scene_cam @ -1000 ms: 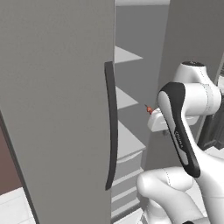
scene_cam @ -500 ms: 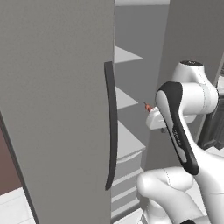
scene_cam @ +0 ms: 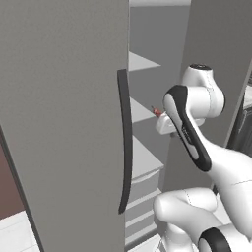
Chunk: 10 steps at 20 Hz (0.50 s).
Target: Store the kebab skewer in the freezer for long-term storage. Close the freezer door after placing the cooked food.
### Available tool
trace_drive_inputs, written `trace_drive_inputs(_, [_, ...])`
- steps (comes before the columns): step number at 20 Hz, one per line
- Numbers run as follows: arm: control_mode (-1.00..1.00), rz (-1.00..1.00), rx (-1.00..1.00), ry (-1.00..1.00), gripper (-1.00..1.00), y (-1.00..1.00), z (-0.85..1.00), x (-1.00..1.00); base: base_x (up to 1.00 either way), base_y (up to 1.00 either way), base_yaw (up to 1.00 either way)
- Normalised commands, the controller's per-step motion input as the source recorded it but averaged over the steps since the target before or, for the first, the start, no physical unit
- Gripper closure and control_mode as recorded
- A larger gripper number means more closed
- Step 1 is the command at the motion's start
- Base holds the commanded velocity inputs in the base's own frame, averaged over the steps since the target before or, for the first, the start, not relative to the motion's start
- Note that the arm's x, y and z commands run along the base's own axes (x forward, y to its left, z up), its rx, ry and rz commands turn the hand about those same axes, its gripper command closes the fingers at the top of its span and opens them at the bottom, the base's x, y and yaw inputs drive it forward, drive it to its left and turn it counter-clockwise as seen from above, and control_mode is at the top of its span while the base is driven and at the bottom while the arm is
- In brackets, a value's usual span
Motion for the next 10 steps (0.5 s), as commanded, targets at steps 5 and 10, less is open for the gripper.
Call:
trace_drive_inputs(5, [-1.00, 0.08, 0.00, -0.08, 1.00, 0.00, -0.32, 0.62, 0.00, 0.00, 0.00])
trace_drive_inputs(10, [-1.00, 0.01, 0.00, -0.13, 1.00, 0.00, -0.30, 0.55, 0.00, 0.00, 0.00])
